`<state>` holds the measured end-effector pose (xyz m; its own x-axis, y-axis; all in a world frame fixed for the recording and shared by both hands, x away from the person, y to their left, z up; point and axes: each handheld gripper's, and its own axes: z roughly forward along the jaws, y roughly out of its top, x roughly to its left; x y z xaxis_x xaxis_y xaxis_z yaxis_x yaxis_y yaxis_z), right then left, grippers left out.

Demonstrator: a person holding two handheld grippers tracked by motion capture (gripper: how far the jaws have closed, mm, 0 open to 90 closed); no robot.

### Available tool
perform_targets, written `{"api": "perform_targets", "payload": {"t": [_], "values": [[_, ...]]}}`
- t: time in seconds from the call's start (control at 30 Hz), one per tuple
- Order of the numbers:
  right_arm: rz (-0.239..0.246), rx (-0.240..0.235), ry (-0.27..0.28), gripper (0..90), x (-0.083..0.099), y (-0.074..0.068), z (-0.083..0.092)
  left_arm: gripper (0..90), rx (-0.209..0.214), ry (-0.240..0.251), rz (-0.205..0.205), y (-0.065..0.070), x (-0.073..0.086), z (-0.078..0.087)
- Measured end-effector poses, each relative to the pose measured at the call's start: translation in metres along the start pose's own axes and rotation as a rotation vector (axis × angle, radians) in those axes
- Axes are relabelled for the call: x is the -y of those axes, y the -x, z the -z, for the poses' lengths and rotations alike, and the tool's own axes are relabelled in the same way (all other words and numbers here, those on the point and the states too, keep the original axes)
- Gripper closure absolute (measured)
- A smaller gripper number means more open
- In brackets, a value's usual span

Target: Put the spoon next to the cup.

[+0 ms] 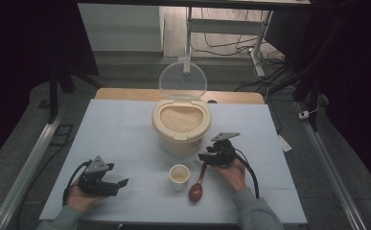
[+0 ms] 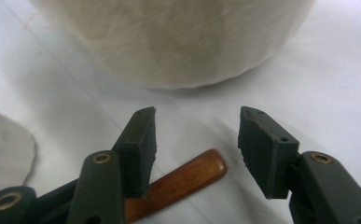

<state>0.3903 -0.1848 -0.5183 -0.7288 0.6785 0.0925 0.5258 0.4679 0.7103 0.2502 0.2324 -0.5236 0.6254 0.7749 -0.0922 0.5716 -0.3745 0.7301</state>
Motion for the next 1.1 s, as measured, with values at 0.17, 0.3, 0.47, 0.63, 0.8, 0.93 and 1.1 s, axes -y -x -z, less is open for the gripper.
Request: {"api": "perform_targets", "payload": {"t": [0.17, 0.3, 0.47, 0.63, 0.8, 0.93, 1.1], "values": [[-0.009, 0.001, 0.056, 44.8, 0.003, 0.003, 0.020, 16.8, 0.000, 0.005, 0.001, 0.000, 0.000, 0.001], [0.025, -0.030, 0.100, 45.2, 0.011, 0.001, 0.041, 16.8, -0.001, 0.008, 0.001, 0.000, 0.000, 0.001], [0.073, -0.038, 0.107, 45.1, 0.024, -0.004, 0.063, 16.8, -0.006, 0.014, 0.000, 0.000, 0.000, 0.002], [0.086, -0.047, 0.109, 45.1, 0.038, -0.006, 0.080, 16.8, -0.009, 0.018, -0.001, 0.000, 0.000, 0.002], [0.093, -0.050, 0.102, 45.0, 0.055, -0.004, 0.092, 16.7, -0.013, 0.019, -0.001, 0.000, 0.000, 0.002], [0.080, -0.048, 0.102, 45.1, 0.068, 0.001, 0.102, 16.7, -0.014, 0.022, -0.003, 0.001, 0.000, 0.003], [0.057, -0.034, 0.116, 45.0, 0.079, 0.010, 0.114, 16.8, -0.014, 0.025, -0.004, 0.001, 0.000, 0.002]]}}
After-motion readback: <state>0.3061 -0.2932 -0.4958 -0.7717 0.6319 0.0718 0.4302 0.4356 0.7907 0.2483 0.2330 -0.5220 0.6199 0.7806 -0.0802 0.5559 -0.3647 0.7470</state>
